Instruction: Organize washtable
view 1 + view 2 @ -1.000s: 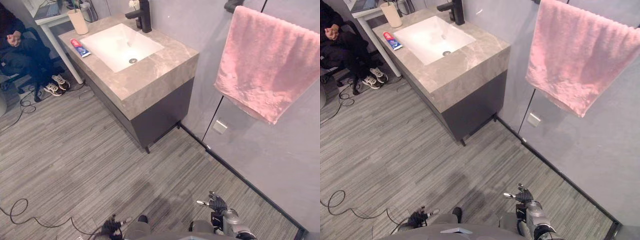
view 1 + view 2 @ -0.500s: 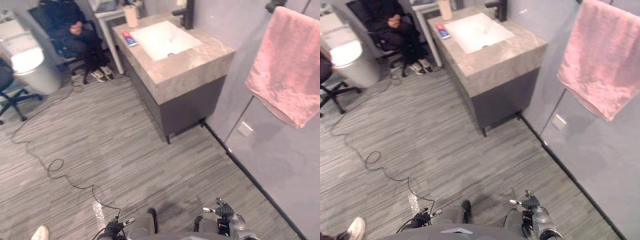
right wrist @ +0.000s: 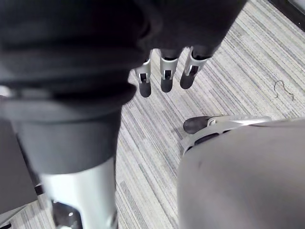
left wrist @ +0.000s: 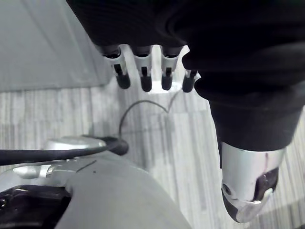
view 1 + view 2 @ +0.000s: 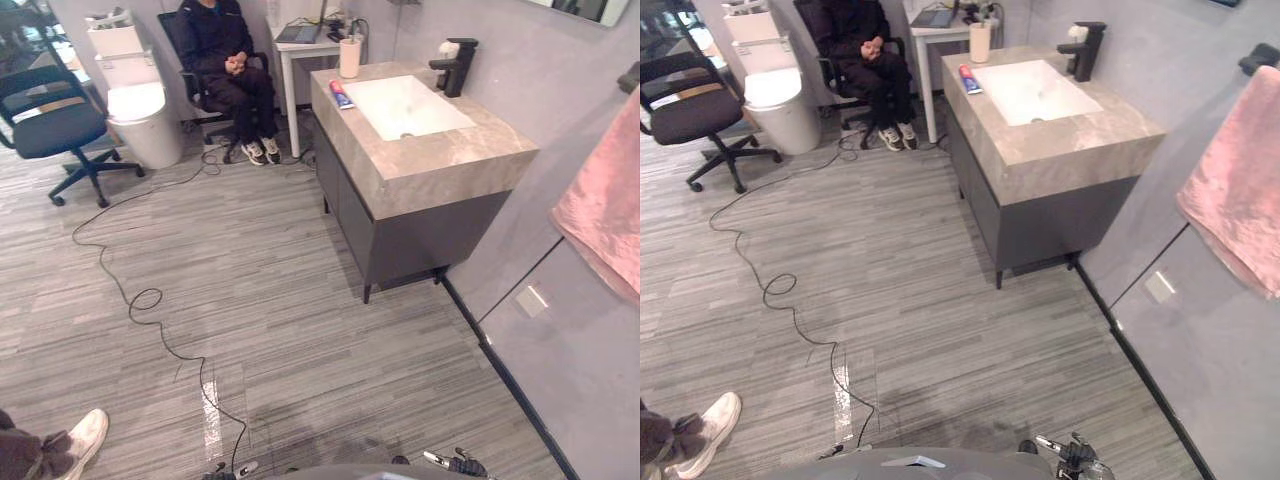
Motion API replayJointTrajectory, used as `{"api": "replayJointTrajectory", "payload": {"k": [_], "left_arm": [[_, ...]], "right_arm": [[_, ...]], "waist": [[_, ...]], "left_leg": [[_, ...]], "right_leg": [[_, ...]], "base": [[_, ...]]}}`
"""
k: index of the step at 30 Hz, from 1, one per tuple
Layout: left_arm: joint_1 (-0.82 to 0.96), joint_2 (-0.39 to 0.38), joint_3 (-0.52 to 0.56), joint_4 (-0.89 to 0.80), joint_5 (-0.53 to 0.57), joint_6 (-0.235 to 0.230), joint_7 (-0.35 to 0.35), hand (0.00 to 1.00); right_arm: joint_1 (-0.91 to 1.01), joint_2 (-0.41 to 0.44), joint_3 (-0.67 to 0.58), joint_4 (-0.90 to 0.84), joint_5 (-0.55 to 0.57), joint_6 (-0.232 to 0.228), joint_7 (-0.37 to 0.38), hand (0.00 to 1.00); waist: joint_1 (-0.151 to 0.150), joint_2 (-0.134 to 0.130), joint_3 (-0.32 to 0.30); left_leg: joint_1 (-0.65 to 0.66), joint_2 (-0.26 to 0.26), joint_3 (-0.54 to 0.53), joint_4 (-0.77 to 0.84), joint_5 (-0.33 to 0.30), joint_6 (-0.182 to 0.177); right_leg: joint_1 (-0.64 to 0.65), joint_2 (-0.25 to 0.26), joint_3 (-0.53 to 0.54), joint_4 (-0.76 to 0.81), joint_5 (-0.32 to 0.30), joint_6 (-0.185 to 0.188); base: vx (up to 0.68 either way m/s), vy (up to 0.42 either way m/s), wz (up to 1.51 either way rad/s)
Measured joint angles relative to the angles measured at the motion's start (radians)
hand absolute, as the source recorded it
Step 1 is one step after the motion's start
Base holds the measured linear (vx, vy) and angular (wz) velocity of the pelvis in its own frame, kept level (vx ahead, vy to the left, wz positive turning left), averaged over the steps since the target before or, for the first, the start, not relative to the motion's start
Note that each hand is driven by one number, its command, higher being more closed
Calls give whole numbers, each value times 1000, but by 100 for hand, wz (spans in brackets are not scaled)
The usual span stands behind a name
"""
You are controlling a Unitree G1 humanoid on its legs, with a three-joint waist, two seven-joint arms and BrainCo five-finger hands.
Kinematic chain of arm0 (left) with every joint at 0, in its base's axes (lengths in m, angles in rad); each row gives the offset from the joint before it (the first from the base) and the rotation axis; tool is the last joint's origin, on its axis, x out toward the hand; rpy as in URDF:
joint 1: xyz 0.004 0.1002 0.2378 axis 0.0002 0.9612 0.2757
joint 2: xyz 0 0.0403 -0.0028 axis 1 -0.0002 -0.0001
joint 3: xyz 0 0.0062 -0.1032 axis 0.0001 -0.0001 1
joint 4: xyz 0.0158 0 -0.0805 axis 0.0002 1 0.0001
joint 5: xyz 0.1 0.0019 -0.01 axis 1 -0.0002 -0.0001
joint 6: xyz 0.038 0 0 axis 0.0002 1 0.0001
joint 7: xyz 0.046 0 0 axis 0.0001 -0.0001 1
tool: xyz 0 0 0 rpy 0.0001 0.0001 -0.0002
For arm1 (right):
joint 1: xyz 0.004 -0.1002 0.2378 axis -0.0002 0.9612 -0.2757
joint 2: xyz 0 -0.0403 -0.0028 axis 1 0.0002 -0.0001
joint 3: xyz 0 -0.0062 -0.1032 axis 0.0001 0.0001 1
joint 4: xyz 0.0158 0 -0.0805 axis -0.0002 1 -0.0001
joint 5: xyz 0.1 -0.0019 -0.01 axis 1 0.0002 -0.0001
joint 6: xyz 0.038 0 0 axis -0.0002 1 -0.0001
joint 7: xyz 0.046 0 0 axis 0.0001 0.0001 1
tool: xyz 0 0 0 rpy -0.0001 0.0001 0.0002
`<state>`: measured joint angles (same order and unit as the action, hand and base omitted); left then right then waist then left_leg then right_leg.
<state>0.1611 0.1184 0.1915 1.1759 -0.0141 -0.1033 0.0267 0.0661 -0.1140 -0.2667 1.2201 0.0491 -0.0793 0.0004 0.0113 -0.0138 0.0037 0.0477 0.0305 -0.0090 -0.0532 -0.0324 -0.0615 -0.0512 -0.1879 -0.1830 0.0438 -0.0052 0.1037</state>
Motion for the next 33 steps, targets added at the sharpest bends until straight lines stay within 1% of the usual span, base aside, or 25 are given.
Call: {"api": "replayJointTrajectory", "payload": {"k": [7,9,10,11,12,13,14,15,16,17,18,19,20,21,22,24,25,26,27,28,29,30,31,32,33], "left_arm": [[4,8,2,4,2,-8,-10,0],[1,11,4,2,2,-8,-12,0],[-1,14,4,0,2,-8,-13,0],[-4,21,5,-2,1,-9,-15,0],[-5,26,5,-2,1,-10,-15,0],[-9,36,5,-2,1,-10,-15,0],[-10,29,7,-1,0,-9,-14,0],[-8,20,10,-2,0,-10,-14,0],[-7,17,17,-7,0,-10,-14,0],[-4,11,44,-22,-1,-9,-14,0],[3,9,68,-30,-3,-8,-13,0],[2,9,94,-31,-4,-8,-14,0],[0,8,103,-31,-4,-8,-15,0],[-2,5,120,-31,-4,-7,-15,0],[-7,4,124,-31,-4,-6,-14,0],[-21,4,123,-35,0,-7,-15,0],[-35,2,123,-36,0,-7,-16,0],[-40,-5,124,-36,0,-8,-17,0],[-46,-26,128,-40,1,-12,-18,0],[-48,-27,134,-45,1,-14,-18,0],[-48,-32,152,-52,1,-13,-20,0],[-48,-38,162,-52,1,-12,-20,0],[-49,-43,170,-55,0,-9,-20,0],[-55,-47,171,-77,-1,-7,-20,0],[-57,-49,164,-89,-1,-8,-20,0]], "right_arm": [[-39,18,50,0,1,-2,8,0],[-48,31,67,0,0,-2,23,0],[-51,37,67,0,0,-2,24,0],[-57,46,66,0,0,-2,25,0],[-55,50,62,0,1,-2,25,0],[-44,52,54,0,1,-3,25,0],[-45,48,45,0,1,-3,25,0],[-48,46,18,-6,9,-6,26,0],[-48,47,17,-12,9,-8,26,0],[-49,51,17,-14,10,-11,26,0],[-48,59,22,-16,9,-21,29,0],[-48,65,19,-12,10,-25,31,0],[-48,68,8,-12,11,-26,31,0],[-48,76,-26,-12,11,-27,31,0],[-48,80,-58,-11,17,-27,31,0],[-47,80,-89,-11,31,-26,30,0],[-40,75,-117,-11,40,-25,29,0],[-35,69,-137,-11,40,-24,29,0],[-31,63,-171,-9,40,-22,28,0],[-33,63,-177,-10,42,-20,25,0],[-33,71,-181,-16,55,-22,21,0],[-32,71,-181,-22,59,-21,21,0],[-29,71,-179,-33,60,-20,20,0],[-16,76,-163,-55,68,-21,20,0],[-20,74,-154,-55,69,-21,20,0]], "waist": [[4,-26,7],[10,-36,12],[11,-42,18],[14,-68,40],[16,-76,46],[16,-89,52],[20,-85,57],[23,-68,71],[26,-67,74],[34,-55,75],[39,-65,75],[45,-75,78],[45,-78,79],[43,-81,81],[36,-81,81],[19,-81,82],[-2,-71,78],[-5,-57,73],[2,-37,56],[3,-24,53],[-5,-16,50],[-6,-10,49],[-5,-5,51],[-4,0,59],[-1,3,67]], "left_leg": [[-4,-8,-38,-1,2,3],[-4,-12,-54,3,-3,8],[-6,-18,-60,13,-8,11],[-9,-41,-84,60,-37,25],[-13,-55,-93,86,-52,31],[-34,-86,-118,152,-96,48],[-37,-94,-138,185,-126,63],[-38,-102,-172,254,-163,79],[-36,-104,-183,275,-176,88],[-33,-95,-209,309,-205,108],[-34,-85,-224,328,-224,111],[-32,-71,-239,328,-234,109],[-33,-64,-247,325,-237,108],[-28,-55,-262,312,-246,112],[-14,-51,-274,299,-256,111],[1,-49,-298,282,-283,108],[12,-42,-341,287,-313,108],[19,-28,-360,284,-328,102],[42,9,-359,292,-338,69],[34,25,-351,341,-351,45],[-32,24,-334,520,-355,5],[-58,22,-327,603,-343,-20],[-91,17,-323,694,-320,-62],[-184,-2,-303,958,-197,-170],[-223,-4,-280,1062,-179,-178]], "right_leg": [[16,-8,-29,-1,2,17],[20,-16,-48,19,-15,20],[19,-25,-53,39,-31,26],[20,-59,-74,113,-81,37],[21,-78,-82,149,-102,47],[21,-121,-93,231,-133,69],[7,-134,-85,296,-135,70],[-58,-144,-15,501,-93,6],[-90,-141,20,581,-63,-36],[-147,-101,94,684,-91,-35],[-174,-53,126,709,-140,-34],[-204,13,138,689,-180,-34],[-219,44,137,658,-188,-34],[-241,92,127,571,-190,-34],[-254,129,124,463,-183,-23],[-253,169,151,308,-158,-22],[-245,189,164,334,-117,-60],[-247,203,153,353,-140,-92],[-234,233,130,363,-186,-109],[-224,250,117,369,-193,-137],[-195,271,107,370,-218,-169],[-173,282,105,359,-221,-175],[-146,290,102,346,-227,-182],[-66,295,92,314,-253,-199],[-31,299,94,303,-261,-212]], "base": [[190,-38,15],[71,1,25],[78,40,46],[71,53,52],[94,97,75],[76,97,62],[5,251,87],[-22,247,72],[-57,257,80],[9,80,54],[60,35,51],[117,-12,37],[197,-33,32],[302,-82,24],[300,-110,21],[229,-200,46],[314,-258,75],[589,-269,66],[590,-223,24],[735,-268,10],[546,-192,3],[445,-143,8],[376,-63,20],[333,-30,23],[334,41,21]]}}
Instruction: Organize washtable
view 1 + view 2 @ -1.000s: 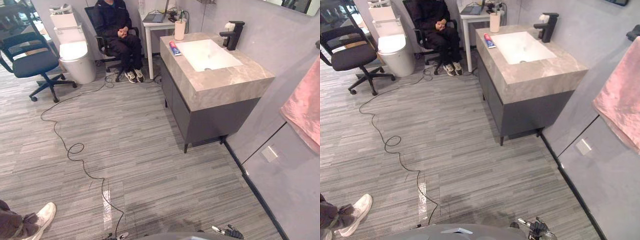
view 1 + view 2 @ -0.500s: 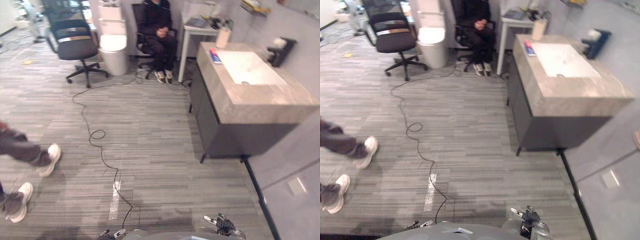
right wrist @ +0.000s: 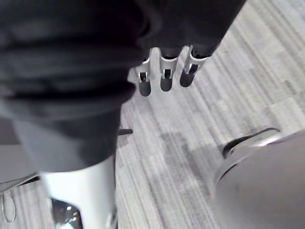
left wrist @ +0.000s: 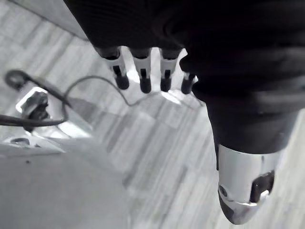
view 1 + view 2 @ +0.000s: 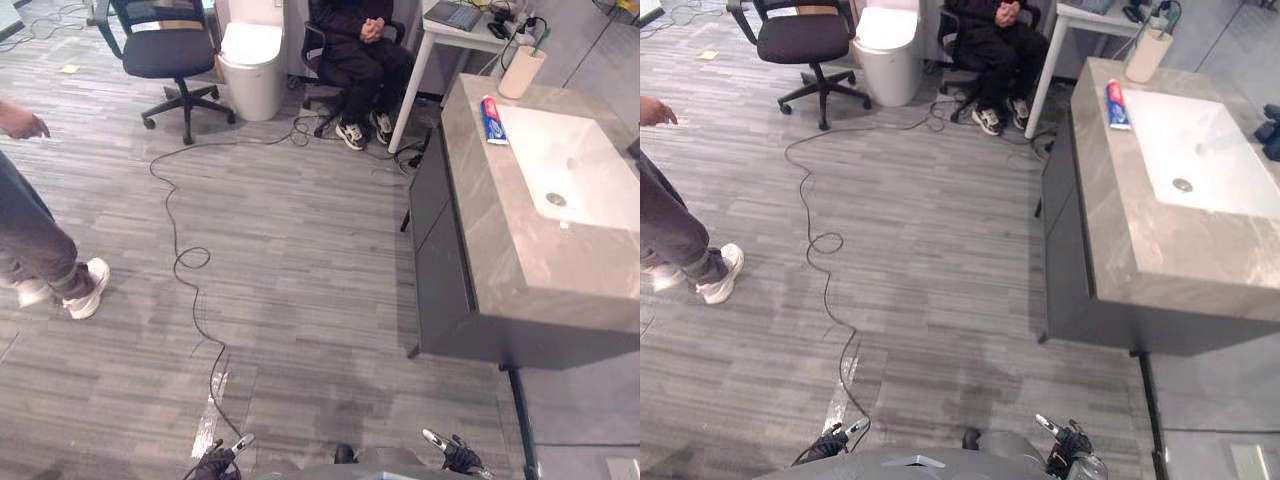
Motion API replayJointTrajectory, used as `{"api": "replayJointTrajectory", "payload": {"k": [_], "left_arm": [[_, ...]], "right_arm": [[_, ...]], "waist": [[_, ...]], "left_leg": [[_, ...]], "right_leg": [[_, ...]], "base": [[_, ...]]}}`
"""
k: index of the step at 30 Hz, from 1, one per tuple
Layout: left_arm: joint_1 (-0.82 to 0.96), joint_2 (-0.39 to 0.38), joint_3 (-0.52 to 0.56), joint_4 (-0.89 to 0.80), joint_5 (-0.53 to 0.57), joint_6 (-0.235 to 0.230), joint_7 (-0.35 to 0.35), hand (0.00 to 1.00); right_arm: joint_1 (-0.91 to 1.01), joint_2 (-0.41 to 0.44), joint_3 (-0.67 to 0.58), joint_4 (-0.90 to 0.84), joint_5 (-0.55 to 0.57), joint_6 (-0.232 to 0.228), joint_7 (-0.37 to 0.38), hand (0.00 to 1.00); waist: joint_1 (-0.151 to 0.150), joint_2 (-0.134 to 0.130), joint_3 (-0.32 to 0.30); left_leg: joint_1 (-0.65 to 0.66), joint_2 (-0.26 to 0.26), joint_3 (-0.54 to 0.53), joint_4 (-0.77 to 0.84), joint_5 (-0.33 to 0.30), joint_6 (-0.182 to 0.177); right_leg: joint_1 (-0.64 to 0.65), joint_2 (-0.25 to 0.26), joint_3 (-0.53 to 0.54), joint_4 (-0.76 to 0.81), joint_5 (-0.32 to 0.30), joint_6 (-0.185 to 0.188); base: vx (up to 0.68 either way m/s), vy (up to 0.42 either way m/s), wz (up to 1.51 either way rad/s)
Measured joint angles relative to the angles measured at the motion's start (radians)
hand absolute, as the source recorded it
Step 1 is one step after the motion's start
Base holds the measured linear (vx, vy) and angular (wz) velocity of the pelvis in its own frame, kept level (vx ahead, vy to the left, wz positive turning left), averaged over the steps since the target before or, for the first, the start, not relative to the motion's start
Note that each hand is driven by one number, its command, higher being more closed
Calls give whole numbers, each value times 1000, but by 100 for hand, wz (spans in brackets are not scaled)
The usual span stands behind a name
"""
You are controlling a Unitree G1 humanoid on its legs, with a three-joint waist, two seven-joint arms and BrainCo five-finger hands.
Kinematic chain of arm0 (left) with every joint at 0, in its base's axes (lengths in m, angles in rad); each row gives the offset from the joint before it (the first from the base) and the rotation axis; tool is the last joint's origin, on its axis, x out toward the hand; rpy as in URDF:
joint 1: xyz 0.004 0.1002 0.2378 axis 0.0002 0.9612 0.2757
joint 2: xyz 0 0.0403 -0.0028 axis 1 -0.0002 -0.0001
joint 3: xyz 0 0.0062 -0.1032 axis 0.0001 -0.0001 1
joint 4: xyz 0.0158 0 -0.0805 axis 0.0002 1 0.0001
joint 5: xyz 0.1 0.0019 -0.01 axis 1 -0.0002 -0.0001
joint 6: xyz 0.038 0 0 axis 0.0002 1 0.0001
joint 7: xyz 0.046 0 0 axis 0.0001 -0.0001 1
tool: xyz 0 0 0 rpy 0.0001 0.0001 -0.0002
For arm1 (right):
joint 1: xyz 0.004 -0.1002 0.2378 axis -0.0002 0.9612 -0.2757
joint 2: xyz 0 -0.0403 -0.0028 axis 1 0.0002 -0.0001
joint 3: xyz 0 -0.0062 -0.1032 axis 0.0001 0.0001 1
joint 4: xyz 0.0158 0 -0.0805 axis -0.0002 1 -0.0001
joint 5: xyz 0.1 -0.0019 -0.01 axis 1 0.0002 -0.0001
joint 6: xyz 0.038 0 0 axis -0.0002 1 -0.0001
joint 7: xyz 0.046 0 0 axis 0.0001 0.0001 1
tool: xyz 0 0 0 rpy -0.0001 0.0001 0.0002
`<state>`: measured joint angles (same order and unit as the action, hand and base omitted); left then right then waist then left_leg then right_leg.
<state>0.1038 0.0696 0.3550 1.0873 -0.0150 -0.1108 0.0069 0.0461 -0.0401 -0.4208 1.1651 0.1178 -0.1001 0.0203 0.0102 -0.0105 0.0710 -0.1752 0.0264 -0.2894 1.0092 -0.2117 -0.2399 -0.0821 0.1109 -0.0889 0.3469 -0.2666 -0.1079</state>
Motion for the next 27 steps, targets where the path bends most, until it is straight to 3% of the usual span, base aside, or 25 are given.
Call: {"api": "replayJointTrajectory", "payload": {"k": [1,2,4,5,6,8,9,10,11,12,13,14,15,16,17,18,19,20,21,22,23,24,25,26,27], "left_arm": [[0,-1,-8,-28,-3,-1,0,0],[-2,3,-17,-44,-19,-6,3,0],[-4,7,-33,-67,-21,-12,6,0],[-4,9,-41,-69,-22,-14,8,0],[7,7,-55,-63,-39,-18,17,0],[28,3,-83,-38,-46,-20,23,0],[49,0,-87,-3,-48,-18,22,0],[47,10,-80,14,-47,-19,23,0],[47,10,-73,19,-47,-20,23,0],[48,10,-35,33,-48,-20,19,0],[49,17,-7,49,-47,-18,20,0],[51,19,0,52,-47,-14,20,0],[56,19,-2,52,-46,-8,20,0],[56,15,-9,53,-45,-4,18,0],[56,12,-14,53,-45,-3,15,0],[53,9,-43,53,-45,-3,11,0],[36,8,-57,52,-37,-4,3,0],[20,9,-61,54,-36,-3,3,0],[-3,15,-61,58,-36,-4,3,0],[-31,14,-63,56,-36,-7,3,0],[-51,12,-69,50,-36,-10,4,0],[-59,10,-77,50,-36,-10,4,0],[-70,6,-85,49,-36,-10,4,0],[-75,-10,-79,48,-35,-13,2,0],[-81,-15,-79,47,-34,-13,2,0]], "right_arm": [[-13,-1,33,1,1,0,-3,0],[-27,-1,68,1,10,-1,-9,0],[-53,-1,102,1,20,-4,-21,0],[-62,-2,106,0,20,-5,-22,0],[-74,0,106,1,20,-8,-26,0],[-73,-2,108,-13,20,-19,-28,0],[-60,0,111,-19,20,-20,-30,0],[-49,14,114,-9,19,-20,-25,0],[-46,11,109,5,19,-20,-22,0],[-54,10,89,22,18,-17,-20,0],[-51,21,46,22,18,-16,-19,0],[-50,23,28,22,18,-15,-19,0],[-50,17,18,24,18,-14,-13,0],[-48,10,19,23,18,-14,-4,0],[-43,7,21,20,19,-14,3,0],[-34,-11,30,12,19,-22,8,0],[-31,-21,29,11,19,-22,13,0],[-30,-19,27,11,20,-22,13,0],[-25,-16,26,11,21,-22,18,0],[-24,-15,23,10,39,-22,19,0],[-19,-19,24,11,45,-22,19,0],[-16,-21,23,13,55,-21,18,0],[-9,-25,14,13,61,-19,17,0],[-1,-26,0,10,60,-20,17,0],[-4,-24,-6,11,60,-20,18,0]], "waist": [[9,2,17],[22,-9,26],[45,-20,35],[52,-22,37],[58,-26,41],[63,13,32],[78,23,25],[75,-10,1],[70,-17,-5],[79,-31,-1],[76,-56,17],[72,-62,22],[62,-58,34],[52,-43,49],[49,-34,54],[49,-11,59],[46,8,51],[41,7,48],[27,1,47],[21,-6,45],[18,-18,43],[10,-18,44],[-7,1,33],[-13,16,7],[-10,26,15]], "left_leg": [[-73,5,66,158,-16,43],[-151,8,135,224,-55,115],[-275,5,201,166,-98,187],[-312,1,215,111,-106,196],[-352,-13,224,-173,-88,181],[-341,-3,190,-557,28,170],[-305,-9,207,-621,222,174],[-291,-50,238,-625,182,211],[-293,-59,247,-614,174,232],[-273,-82,263,-596,151,267],[-203,-117,277,-604,115,298],[-165,-129,281,-609,96,311],[-85,-138,278,-617,68,326],[15,-141,269,-643,61,335],[70,-139,260,-670,61,337],[179,-122,252,-750,52,351],[252,-101,250,-820,18,366],[273,-98,249,-837,3,361],[291,-92,236,-842,-35,359],[300,-91,226,-844,-58,356],[322,-91,216,-853,-84,352],[338,-87,200,-859,-100,348],[375,-52,171,-883,-117,334],[387,-9,140,-880,-93,285],[386,-7,133,-868,-83,270]], "right_leg": [[71,4,28,-31,-7,-11],[131,-7,55,-68,-7,-12],[201,-38,84,-121,-7,-12],[222,-51,92,-142,-8,-13],[260,-80,109,-160,-7,-12],[302,-85,143,-165,-7,-13],[340,-98,189,-170,-3,-10],[317,-138,215,-130,23,6],[287,-151,228,-81,42,26],[244,-158,271,57,76,84],[196,-169,299,241,156,203],[165,-168,310,341,212,291],[102,-157,314,552,245,365],[42,-157,268,703,222,327],[9,-164,233,748,193,279],[-47,-160,178,752,120,172],[-122,-131,152,687,63,133],[-156,-118,152,631,41,134],[-211,-110,143,443,29,146],[-238,-116,119,252,50,165],[-261,-127,86,4,142,165],[-265,-133,65,-55,236,165],[-263,-113,33,-78,323,118],[-249,-81,30,-56,275,68],[-249,-86,26,-31,267,59]], "base": [[189,123,-1],[203,110,-8],[332,54,-18],[507,74,-35],[486,108,-41],[554,195,-44],[723,260,-20],[746,250,-8],[740,190,7],[634,149,2],[581,111,0],[459,55,8],[335,-8,4],[262,-49,-2],[137,-106,-17],[-5,-120,-27],[-69,-117,-22],[-241,-125,2],[-298,-121,21],[-221,-133,24],[-46,-102,18],[287,-153,26],[647,-187,33],[673,-204,28],[599,-251,30]]}}
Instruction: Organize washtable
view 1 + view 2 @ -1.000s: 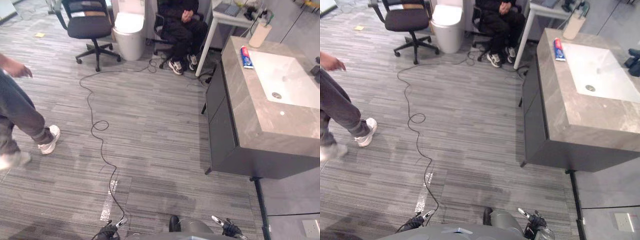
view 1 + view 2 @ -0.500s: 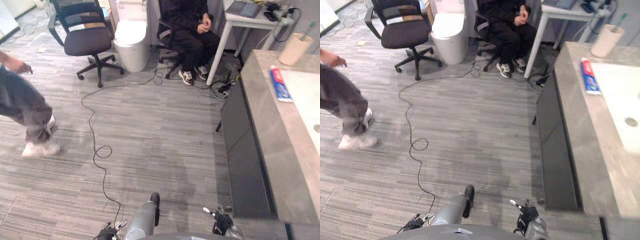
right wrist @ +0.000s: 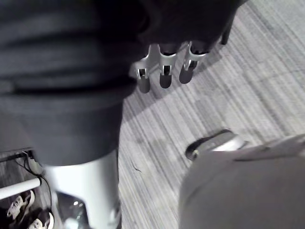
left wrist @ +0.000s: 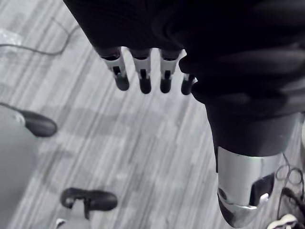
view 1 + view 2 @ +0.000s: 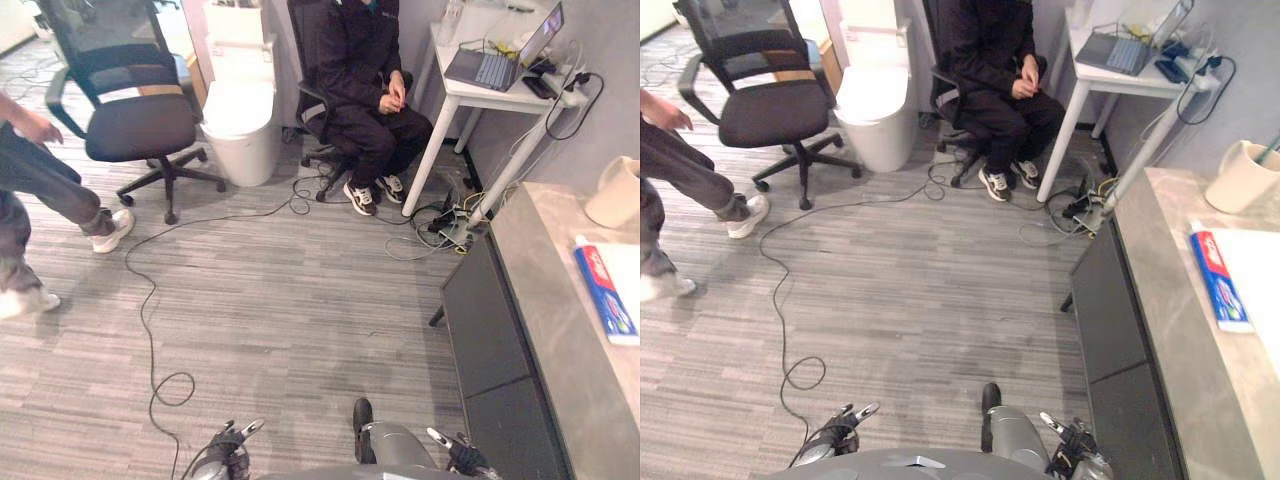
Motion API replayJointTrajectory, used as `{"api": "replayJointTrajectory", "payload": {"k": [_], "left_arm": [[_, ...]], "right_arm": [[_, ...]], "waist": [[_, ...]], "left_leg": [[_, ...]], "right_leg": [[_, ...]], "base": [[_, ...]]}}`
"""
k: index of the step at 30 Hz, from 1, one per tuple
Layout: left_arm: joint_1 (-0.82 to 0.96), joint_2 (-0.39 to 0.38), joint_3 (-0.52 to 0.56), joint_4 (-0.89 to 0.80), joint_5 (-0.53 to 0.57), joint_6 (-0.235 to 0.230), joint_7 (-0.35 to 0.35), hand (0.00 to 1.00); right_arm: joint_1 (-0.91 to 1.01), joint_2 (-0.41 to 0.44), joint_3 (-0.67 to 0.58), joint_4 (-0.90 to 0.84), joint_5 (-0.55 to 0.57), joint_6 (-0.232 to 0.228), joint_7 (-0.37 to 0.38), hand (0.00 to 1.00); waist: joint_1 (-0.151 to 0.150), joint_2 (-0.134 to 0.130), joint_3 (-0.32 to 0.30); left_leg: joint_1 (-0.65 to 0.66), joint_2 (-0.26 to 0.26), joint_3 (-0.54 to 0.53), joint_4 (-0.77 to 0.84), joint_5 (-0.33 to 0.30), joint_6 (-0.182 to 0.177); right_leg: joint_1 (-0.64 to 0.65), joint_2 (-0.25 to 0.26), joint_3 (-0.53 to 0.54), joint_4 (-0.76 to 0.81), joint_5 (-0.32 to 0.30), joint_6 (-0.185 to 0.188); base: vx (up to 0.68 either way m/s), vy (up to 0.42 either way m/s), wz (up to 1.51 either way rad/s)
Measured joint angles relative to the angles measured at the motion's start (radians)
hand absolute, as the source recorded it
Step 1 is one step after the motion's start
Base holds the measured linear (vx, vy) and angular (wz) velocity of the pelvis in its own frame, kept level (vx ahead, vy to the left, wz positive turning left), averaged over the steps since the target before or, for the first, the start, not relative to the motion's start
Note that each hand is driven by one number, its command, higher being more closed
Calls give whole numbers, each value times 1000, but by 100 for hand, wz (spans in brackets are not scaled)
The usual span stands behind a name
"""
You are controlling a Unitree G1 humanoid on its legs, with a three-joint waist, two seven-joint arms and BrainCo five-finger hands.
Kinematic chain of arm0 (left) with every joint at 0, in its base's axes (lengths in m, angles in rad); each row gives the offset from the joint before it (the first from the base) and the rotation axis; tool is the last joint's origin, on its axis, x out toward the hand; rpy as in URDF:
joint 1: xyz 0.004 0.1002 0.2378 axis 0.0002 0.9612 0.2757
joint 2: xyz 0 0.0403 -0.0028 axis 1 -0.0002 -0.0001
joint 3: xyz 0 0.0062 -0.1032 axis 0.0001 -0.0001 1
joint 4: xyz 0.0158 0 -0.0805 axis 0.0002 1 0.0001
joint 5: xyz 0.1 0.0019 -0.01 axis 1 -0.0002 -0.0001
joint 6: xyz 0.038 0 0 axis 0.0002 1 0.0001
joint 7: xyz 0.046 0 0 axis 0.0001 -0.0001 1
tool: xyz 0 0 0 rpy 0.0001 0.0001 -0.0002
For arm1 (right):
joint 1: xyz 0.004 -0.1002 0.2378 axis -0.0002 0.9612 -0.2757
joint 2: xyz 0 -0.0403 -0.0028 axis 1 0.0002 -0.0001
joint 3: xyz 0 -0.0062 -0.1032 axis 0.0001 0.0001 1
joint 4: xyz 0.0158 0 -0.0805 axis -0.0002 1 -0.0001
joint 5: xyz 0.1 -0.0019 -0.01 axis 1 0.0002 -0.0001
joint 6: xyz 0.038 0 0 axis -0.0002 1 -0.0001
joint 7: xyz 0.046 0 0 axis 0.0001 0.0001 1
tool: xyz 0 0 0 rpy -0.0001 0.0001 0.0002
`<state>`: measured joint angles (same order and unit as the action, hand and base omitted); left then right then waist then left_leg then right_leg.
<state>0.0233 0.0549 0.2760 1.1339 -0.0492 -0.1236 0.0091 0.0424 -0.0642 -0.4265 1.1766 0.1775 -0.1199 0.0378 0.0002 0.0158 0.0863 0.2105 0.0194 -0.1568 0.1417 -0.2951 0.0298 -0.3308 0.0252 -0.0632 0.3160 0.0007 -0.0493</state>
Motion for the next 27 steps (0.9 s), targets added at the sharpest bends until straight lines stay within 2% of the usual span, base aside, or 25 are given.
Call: {"api": "replayJointTrajectory", "payload": {"k": [1,2,3,4,5,6,7,8,9,10,11,12,13,14,15,16,17,23,27], "left_arm": [[-38,-35,0,-14,10,0,-1,0],[-6,-79,8,-37,18,-8,-1,0],[3,-86,8,-42,18,-12,-4,0],[8,-100,15,-56,18,-17,-3,0],[17,-121,33,-75,17,-21,-3,0],[23,-102,40,-76,17,-17,-2,0],[35,-78,39,-72,17,-11,1,0],[43,-68,45,-74,9,-9,1,0],[43,-41,49,-92,-7,-19,2,0],[44,-30,46,-93,-6,-22,2,0],[46,-21,43,-92,-7,-24,2,0],[49,-23,38,-81,-7,-29,3,0],[60,-25,39,-73,-7,-28,4,0],[65,-25,38,-69,-7,-28,4,0],[70,-23,35,-39,-6,-26,4,0],[67,-4,38,-12,-11,-18,4,0],[135,70,-118,43,-4,-16,2,0],[134,70,-118,42,-4,-16,2,0],[133,77,-118,42,-4,-16,1,0]], "right_arm": [[-7,-1,-21,-3,2,2,1,0],[23,-9,4,-32,4,1,0,0],[45,-9,23,-50,2,0,2,0],[62,-11,42,-60,0,-1,2,0],[66,-39,47,-66,-1,2,4,0],[41,-43,70,-66,-1,2,2,0],[12,-28,94,-61,-1,1,2,0],[4,-11,102,-60,-1,0,2,0],[-16,4,101,-42,0,-1,1,0],[-27,12,101,-27,2,0,1,0],[-27,12,100,-28,3,-1,1,0],[-26,5,99,-29,5,-2,0,0],[-20,-3,97,-30,11,-4,0,0],[-15,-8,98,-33,17,-6,0,0],[-2,-19,100,-32,21,-4,0,0],[-1,-1,101,-23,30,-1,-6,0],[28,1,77,12,40,-1,8,0],[26,2,76,11,40,-1,8,0],[27,5,75,13,40,0,12,0]], "waist": [[-6,-19,33],[-16,14,1],[-20,-1,-7],[-17,10,-14],[8,48,-17],[17,61,-11],[28,37,5],[35,18,14],[47,-8,41],[56,-30,47],[58,-24,43],[55,-9,36],[56,13,23],[57,27,20],[61,50,20],[55,21,19],[7,-41,13],[8,-42,14],[10,-56,16]], "left_leg": [[16,-26,-36,74,60,-33],[-70,-29,-42,326,87,-80],[-119,-53,-30,458,125,-136],[-167,-51,-12,593,182,-189],[-241,-14,2,770,278,-214],[-331,34,60,938,245,-162],[-390,57,114,989,184,-93],[-415,59,139,985,156,-81],[-441,57,167,920,97,-65],[-464,53,187,780,53,-75],[-477,48,189,686,44,-80],[-482,37,172,456,56,-93],[-478,34,146,196,145,-103],[-481,38,132,109,211,-97],[-490,36,105,90,383,-81],[-485,11,124,122,356,-70],[-240,-49,123,-247,416,-51],[-259,-58,127,-246,419,-54],[-257,-71,130,-246,421,-49]], "right_leg": [[-55,-11,-35,201,-52,-13],[-11,13,-46,107,-47,29],[27,7,-52,32,-19,-28],[74,13,-69,12,-74,-56],[126,58,-57,-17,-92,-77],[191,93,-32,-48,-112,-99],[261,95,-1,-73,-120,-110],[301,90,19,-94,-121,-112],[387,76,46,-134,-121,-108],[441,63,71,-148,-136,-80],[459,60,82,-152,-145,-64],[485,57,102,-158,-167,-33],[505,67,123,-172,-189,-26],[515,75,138,-173,-208,-27],[540,87,174,-161,-259,-26],[551,61,196,-145,-279,-22],[464,-52,216,-167,-249,76],[447,-60,222,-169,-262,84],[449,-69,222,-170,-264,89]], "base": [[351,-179,54],[282,-172,77],[182,-63,72],[88,-70,17],[101,-33,-31],[-10,-44,-70],[-103,-55,-64],[-30,-119,-60],[201,-124,-55],[332,-103,-48],[340,-15,-47],[59,67,-60],[-56,98,-69],[-51,175,-87],[194,168,-60],[218,134,-44],[108,40,-5],[3,14,0],[82,7,-3]]}}
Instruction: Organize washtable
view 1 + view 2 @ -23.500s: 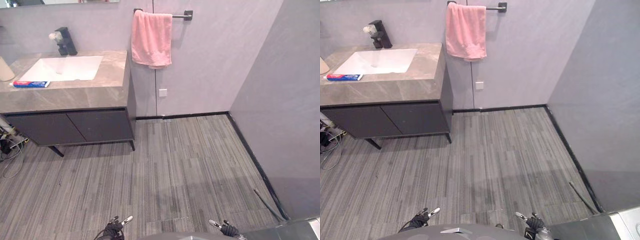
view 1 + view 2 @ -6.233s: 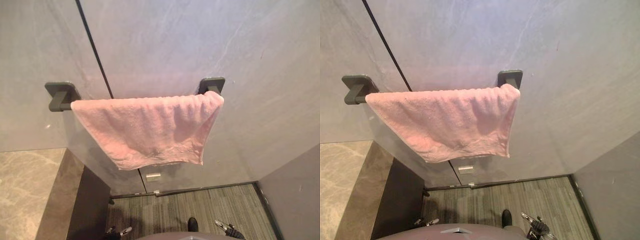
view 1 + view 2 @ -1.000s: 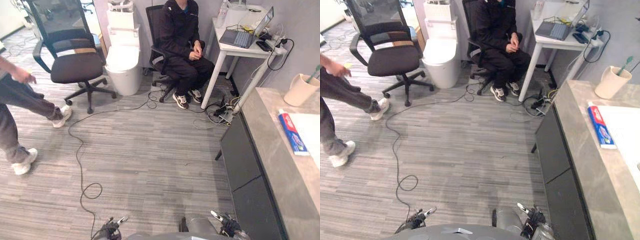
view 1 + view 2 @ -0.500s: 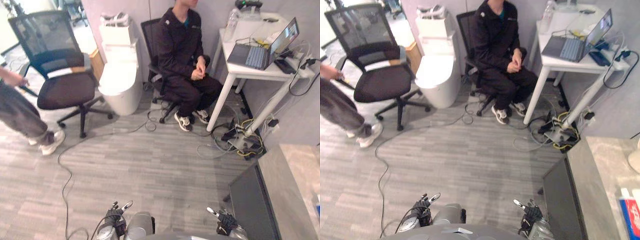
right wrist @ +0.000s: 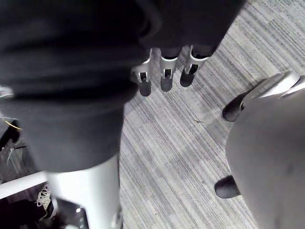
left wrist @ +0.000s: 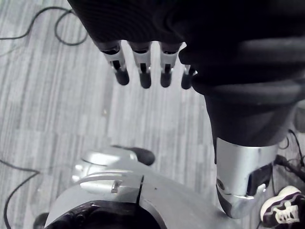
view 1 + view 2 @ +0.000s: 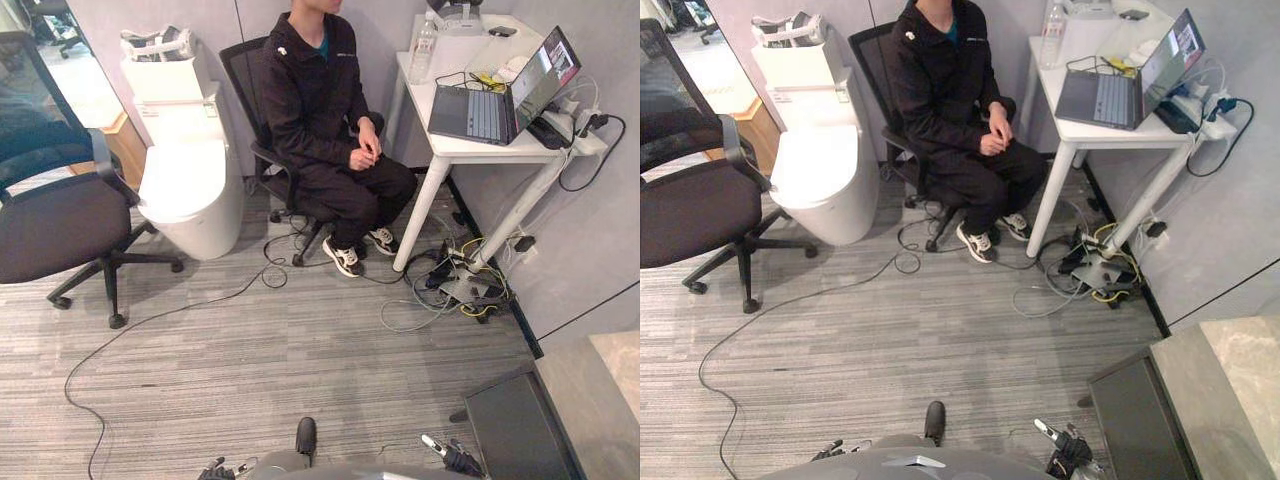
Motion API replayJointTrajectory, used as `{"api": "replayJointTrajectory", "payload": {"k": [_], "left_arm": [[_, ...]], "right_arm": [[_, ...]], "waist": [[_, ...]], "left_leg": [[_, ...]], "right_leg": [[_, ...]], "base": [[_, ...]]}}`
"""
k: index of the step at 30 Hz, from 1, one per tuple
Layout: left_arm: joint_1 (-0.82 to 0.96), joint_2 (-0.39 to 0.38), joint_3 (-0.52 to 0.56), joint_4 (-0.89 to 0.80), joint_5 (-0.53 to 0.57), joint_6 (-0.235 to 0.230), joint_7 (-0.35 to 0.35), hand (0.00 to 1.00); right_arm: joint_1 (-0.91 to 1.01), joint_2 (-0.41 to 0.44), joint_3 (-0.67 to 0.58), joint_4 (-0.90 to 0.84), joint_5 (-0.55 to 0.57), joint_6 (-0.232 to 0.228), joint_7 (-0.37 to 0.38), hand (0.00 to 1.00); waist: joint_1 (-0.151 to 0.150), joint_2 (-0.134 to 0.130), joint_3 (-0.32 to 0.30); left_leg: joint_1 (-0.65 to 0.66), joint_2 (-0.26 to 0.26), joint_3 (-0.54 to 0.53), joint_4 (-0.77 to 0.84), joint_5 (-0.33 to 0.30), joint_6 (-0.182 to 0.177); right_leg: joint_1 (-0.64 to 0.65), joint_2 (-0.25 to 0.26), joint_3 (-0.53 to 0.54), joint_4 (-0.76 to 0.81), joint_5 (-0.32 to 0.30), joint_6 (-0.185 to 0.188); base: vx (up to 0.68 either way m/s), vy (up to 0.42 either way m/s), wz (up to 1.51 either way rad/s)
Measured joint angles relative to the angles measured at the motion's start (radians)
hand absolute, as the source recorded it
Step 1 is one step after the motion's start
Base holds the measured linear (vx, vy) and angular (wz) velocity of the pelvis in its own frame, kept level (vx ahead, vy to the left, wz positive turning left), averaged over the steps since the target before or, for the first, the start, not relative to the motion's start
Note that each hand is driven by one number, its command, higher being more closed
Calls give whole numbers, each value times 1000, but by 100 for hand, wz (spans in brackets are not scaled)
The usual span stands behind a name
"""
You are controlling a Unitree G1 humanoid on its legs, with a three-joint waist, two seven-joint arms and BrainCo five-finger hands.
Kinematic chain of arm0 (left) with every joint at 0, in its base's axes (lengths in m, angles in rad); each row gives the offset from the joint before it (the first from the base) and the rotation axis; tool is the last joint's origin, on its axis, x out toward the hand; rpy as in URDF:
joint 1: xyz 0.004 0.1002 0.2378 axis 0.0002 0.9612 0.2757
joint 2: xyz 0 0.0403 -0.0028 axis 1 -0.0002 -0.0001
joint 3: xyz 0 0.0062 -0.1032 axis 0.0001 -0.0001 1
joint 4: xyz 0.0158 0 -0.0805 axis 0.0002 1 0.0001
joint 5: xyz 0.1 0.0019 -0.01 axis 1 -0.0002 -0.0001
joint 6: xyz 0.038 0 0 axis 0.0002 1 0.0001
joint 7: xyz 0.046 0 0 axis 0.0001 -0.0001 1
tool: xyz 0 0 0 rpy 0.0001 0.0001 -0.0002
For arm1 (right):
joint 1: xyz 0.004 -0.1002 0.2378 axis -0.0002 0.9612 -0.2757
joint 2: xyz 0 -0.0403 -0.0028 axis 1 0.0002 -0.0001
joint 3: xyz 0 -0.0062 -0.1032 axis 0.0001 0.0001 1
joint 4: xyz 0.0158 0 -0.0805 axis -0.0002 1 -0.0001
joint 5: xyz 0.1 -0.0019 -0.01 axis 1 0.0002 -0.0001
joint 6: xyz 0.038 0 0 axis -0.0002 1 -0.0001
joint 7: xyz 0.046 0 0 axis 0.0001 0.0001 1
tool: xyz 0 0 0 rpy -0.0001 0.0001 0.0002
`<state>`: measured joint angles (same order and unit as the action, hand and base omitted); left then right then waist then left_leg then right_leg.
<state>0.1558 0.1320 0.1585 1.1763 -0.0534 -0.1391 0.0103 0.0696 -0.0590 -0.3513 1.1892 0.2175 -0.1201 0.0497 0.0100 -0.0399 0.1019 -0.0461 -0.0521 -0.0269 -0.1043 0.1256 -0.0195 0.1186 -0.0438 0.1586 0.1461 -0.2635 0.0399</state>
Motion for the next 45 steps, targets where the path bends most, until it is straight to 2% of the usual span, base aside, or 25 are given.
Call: {"api": "replayJointTrajectory", "payload": {"k": [6,9,11,12,14,15,16,17,18,20,21,24,26,30,32,33,35,36,37,38,39,41,43,44,45], "left_arm": [[-12,10,-14,-2,-8,6,-1,0],[-16,21,-26,-3,-11,7,1,0],[-29,27,-40,-1,-19,7,3,0],[-36,29,-40,-1,-19,6,3,0],[-73,33,-40,-2,-19,0,3,0],[-96,34,-40,-7,-18,-7,3,0],[-106,33,-40,-12,-17,-13,3,0],[-112,32,-41,-28,-17,-15,4,0],[-117,29,-41,-44,-18,-17,8,0],[-124,19,-42,-48,-20,-22,15,0],[-134,13,-47,-48,-31,-21,19,0],[-156,-13,-54,-48,-48,-23,20,0],[-163,-23,-71,-47,-48,-21,20,0],[-149,-47,-82,-39,-48,-12,19,0],[-139,-46,-80,-39,-49,-12,19,0],[-139,-45,-78,-41,-49,-13,19,0],[-140,-42,-74,-50,-48,-13,19,0],[-140,-43,-69,-62,-49,-13,19,0],[-137,-50,-56,-73,-50,-13,18,0],[-134,-59,-53,-76,-48,-12,18,0],[-119,-71,-48,-82,-49,-13,16,0],[-113,-77,-37,-79,-48,-12,12,0],[-103,-81,-10,-82,-48,-13,9,0],[-90,-85,32,-83,-47,-15,8,0],[-62,-85,58,-81,-40,-14,7,0]], "right_arm": [[-14,1,1,-2,1,-1,17,0],[-15,4,-3,-1,41,-1,18,0],[-16,7,-4,-11,97,-8,20,0],[-21,8,-2,-11,124,-12,20,0],[-45,12,20,-13,174,-21,20,0],[-56,12,58,-15,197,-27,19,0],[-57,11,78,-17,197,-29,17,0],[-67,8,106,-19,196,-29,16,0],[-69,-1,132,-20,196,-31,16,0],[-68,-5,158,-20,195,-31,14,0],[-74,-11,172,-19,195,-31,15,0],[-77,-33,180,-13,195,-30,13,0],[-77,-31,179,-12,195,-29,12,0],[-71,-29,177,-12,195,-28,11,0],[-73,-25,186,-13,195,-30,12,0],[-72,-27,196,-13,195,-31,12,0],[-69,-29,202,-13,195,-31,12,0],[-65,-35,213,-13,194,-32,12,0],[-63,-43,235,-13,194,-32,13,0],[-63,-52,237,-12,193,-32,12,0],[-60,-60,237,-11,193,-31,12,0],[-58,-70,231,-12,193,-31,13,0],[-58,-70,227,-12,188,-31,13,0],[-54,-72,231,-11,172,-31,14,0],[-57,-82,251,-9,153,-31,16,0]], "waist": [[6,-19,-5],[7,-25,-6],[2,-10,-9],[3,-7,-9],[-2,-2,-5],[-7,5,1],[-9,5,1],[-4,1,3],[-3,-5,7],[-2,-4,11],[0,-7,17],[0,29,26],[-2,27,26],[0,30,21],[5,33,18],[9,40,17],[20,50,16],[32,62,15],[42,75,14],[46,76,15],[53,89,12],[53,104,10],[61,106,10],[81,111,1],[93,129,-13]], "left_leg": [[-39,-21,67,45,-55,27],[-93,-26,142,151,-146,45],[-125,33,255,249,-210,63],[-133,54,290,267,-222,71],[-146,126,406,296,-242,79],[-139,167,485,300,-242,80],[-131,182,520,302,-242,80],[-111,191,567,302,-243,82],[-78,183,607,303,-244,83],[-34,161,635,301,-248,87],[-9,143,646,288,-249,86],[22,120,637,223,-240,71],[22,113,608,200,-232,48],[41,140,562,197,-229,13],[20,195,553,307,-282,-13],[-16,248,540,439,-327,-23],[-91,327,511,651,-344,-21],[-132,366,471,760,-335,-1],[-190,361,350,849,-329,16],[-202,304,229,847,-338,-3],[-187,218,109,787,-358,-34],[-163,110,-13,621,-379,-39],[-165,54,-99,515,-363,-46],[-144,18,-146,503,-338,-71],[-122,1,-141,498,-368,-14]], "right_leg": [[-39,-38,45,-10,-18,12],[-84,-57,119,13,-15,35],[-148,-19,217,54,39,70],[-168,-2,246,58,64,72],[-233,51,331,54,171,73],[-279,75,304,57,241,83],[-293,73,244,57,264,82],[-313,50,82,80,261,57],[-326,-13,-164,128,233,11],[-300,-74,-361,141,228,-1],[-270,-83,-391,105,224,-5],[-214,-69,-394,-21,222,-7],[-188,-65,-403,-74,207,9],[-146,-37,-443,-82,191,-8],[-136,-15,-443,-46,164,-26],[-133,5,-437,-34,145,-38],[-128,35,-418,-21,128,-53],[-127,57,-391,-11,125,-58],[-131,73,-359,9,121,-66],[-139,74,-338,23,118,-67],[-147,72,-290,37,117,-68],[-164,74,-201,42,120,-70],[-182,77,-124,50,120,-70],[-202,90,-33,54,120,-70],[-204,117,74,55,121,-67]], "base": [[95,31,-25],[188,63,-84],[191,69,-152],[135,85,-174],[99,131,-221],[72,116,-228],[51,74,-204],[46,21,-168],[45,-6,-159],[66,-154,-137],[53,-207,-112],[-1,-150,-41],[-15,-128,19],[-68,-151,33],[-102,-132,5],[-122,-112,-8],[-109,-115,-35],[-127,-150,-71],[-124,-139,-82],[-75,-60,-104],[-4,40,-107],[-13,146,-113],[-60,159,-110],[91,188,-166],[81,212,-178]]}}
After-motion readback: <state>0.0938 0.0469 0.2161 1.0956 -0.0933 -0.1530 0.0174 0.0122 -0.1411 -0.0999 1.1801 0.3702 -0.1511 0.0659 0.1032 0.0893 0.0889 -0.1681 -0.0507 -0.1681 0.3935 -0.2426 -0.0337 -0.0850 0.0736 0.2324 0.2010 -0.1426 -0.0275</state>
